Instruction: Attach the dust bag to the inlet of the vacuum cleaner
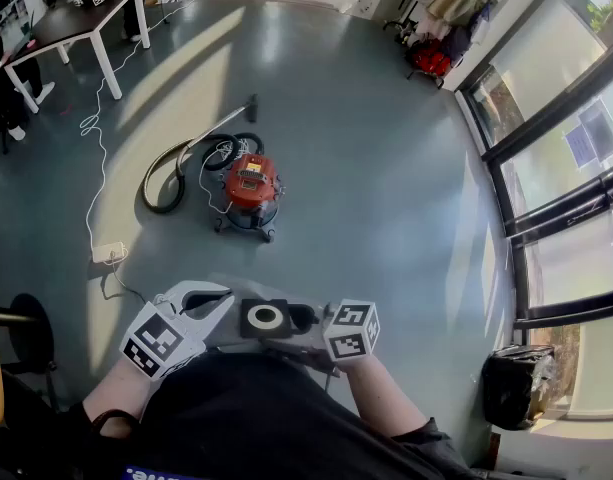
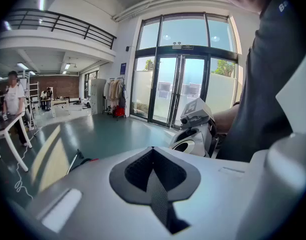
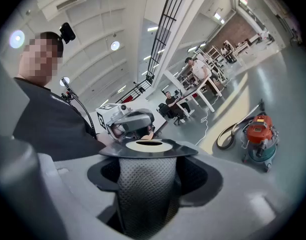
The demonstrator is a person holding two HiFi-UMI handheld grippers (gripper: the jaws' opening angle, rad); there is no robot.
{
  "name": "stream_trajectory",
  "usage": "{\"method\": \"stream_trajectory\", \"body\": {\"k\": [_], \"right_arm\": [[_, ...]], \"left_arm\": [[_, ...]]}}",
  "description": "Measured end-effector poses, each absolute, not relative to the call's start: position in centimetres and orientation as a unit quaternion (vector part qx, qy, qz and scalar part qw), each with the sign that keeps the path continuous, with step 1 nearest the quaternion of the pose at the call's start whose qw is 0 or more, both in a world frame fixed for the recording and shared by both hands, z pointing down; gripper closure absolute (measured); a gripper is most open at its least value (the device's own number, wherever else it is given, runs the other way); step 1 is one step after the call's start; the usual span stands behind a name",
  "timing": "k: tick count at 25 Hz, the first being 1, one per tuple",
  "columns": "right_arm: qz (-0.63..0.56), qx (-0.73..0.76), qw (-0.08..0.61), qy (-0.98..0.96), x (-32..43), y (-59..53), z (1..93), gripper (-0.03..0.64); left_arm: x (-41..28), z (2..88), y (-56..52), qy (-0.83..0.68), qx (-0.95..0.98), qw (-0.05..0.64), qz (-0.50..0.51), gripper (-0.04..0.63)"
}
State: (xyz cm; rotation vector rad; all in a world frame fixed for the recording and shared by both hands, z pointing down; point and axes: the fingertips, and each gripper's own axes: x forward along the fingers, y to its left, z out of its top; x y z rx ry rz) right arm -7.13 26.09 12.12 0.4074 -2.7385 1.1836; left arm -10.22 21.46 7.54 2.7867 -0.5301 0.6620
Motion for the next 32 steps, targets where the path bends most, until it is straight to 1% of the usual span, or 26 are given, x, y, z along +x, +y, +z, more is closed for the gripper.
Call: {"method": "stream_trajectory", "body": {"k": [16,26,32], "right_arm": [[0.399,0.131,0.041,-0.906,-5.2,25.5,12.2,0.328],[0.404,0.1,0.039,-0.908,-2.5,25.3,12.8,0.328],[0.409,0.082,0.038,-0.908,0.1,25.2,13.1,0.328]], "left_arm": [[-7.8,8.3,21.4,-0.177,0.949,0.103,0.241,0.578],[-6.7,7.3,19.5,-0.222,0.937,0.088,0.255,0.578],[-4.3,7.8,20.1,-0.237,0.932,0.089,0.259,0.578]]}}
